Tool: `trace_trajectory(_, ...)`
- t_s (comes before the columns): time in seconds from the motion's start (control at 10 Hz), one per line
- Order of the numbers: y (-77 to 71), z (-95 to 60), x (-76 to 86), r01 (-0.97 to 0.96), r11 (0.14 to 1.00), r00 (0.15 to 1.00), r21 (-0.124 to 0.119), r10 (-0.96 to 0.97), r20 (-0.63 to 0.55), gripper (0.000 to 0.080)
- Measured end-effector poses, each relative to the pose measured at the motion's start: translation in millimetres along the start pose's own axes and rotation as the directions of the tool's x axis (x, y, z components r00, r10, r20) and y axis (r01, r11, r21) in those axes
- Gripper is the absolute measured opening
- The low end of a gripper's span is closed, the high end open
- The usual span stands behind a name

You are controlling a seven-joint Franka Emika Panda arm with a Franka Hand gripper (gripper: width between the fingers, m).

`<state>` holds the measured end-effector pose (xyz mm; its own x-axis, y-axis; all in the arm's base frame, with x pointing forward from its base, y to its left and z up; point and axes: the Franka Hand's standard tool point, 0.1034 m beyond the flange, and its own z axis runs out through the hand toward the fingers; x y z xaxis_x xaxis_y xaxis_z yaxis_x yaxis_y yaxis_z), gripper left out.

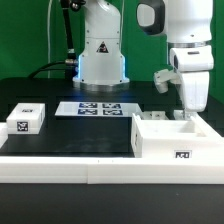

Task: Assemble cabinet

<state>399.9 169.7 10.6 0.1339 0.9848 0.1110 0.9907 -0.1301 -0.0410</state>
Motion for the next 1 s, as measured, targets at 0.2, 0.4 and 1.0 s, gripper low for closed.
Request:
trace_trajectory(0.2, 0.0, 0.0, 0.0, 0.000, 1.000, 1.000, 0.000, 0.000, 0.000, 0.0068)
trace_trajectory(0.4, 0.1, -0.1, 0.0, 0.000, 1.000, 1.000, 0.000, 0.000, 0.000, 0.0068)
trace_trajectory(1.0, 21.8, -36.1, -22.9, -0.015, 1.000, 0.999, -0.017, 0.016, 0.043, 0.0070)
